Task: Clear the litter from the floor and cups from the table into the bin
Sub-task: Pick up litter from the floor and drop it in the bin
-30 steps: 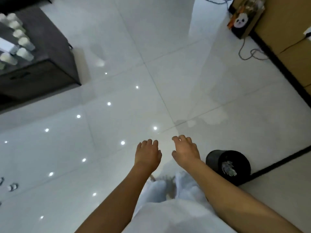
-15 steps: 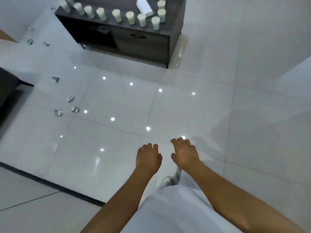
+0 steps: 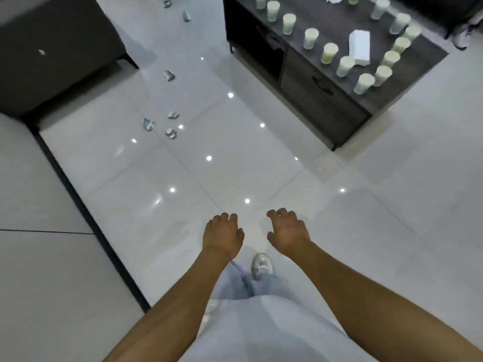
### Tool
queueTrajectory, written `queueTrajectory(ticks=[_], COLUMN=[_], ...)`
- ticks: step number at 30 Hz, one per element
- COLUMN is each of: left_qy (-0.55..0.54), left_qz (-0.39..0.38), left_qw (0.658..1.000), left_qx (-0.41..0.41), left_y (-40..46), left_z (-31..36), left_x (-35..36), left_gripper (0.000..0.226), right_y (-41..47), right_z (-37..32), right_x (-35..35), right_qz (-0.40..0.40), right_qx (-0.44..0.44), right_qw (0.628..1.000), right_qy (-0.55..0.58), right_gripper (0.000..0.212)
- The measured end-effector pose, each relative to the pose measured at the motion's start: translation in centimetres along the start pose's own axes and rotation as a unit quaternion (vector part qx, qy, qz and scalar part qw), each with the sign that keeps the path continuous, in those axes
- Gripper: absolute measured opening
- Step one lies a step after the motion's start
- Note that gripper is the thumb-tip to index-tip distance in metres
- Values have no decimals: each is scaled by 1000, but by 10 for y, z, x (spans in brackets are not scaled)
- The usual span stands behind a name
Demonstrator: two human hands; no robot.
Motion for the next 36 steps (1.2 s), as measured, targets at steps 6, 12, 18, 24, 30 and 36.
queueTrajectory(ticks=[6,12,18,24,30,36], left_qy=[-62,-77,-97,-122,-132,-144], left_qz=[25,31,43,46,39,49], left_qw=[995,990,986,978,972,963], left_qx=[-71,-115,-130,-160,-191,-224], left_y=[43,116,183,235,299,365], left_z=[-50,-122,-196,-256,-302,-346], left_x=[-46,-114,-196,-264,-320,-393], left_gripper=[43,41,42,42,42,43], right_y=[74,168,259,336,415,505], right_z=[-52,-126,-196,-254,-296,-342], right_x=[-52,-108,-175,-234,-285,-355], right_qz=[-8,-10,-25,-26,-37,-33], right_qx=[-81,-116,-126,-142,-163,-188], right_qw=[996,992,990,987,983,978], right_qy=[-38,-47,-58,-68,-81,-86], right_gripper=[49,49,50,47,47,46])
Point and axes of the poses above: each hand's wrist, its own y-axis towards the middle knuckle, its own x-axis out of the palm, z = x × y, the point moved 4 cm from there along y, towards the middle knuckle, and after that the axes turned 14 degrees about -y, right-handed, at the moved point
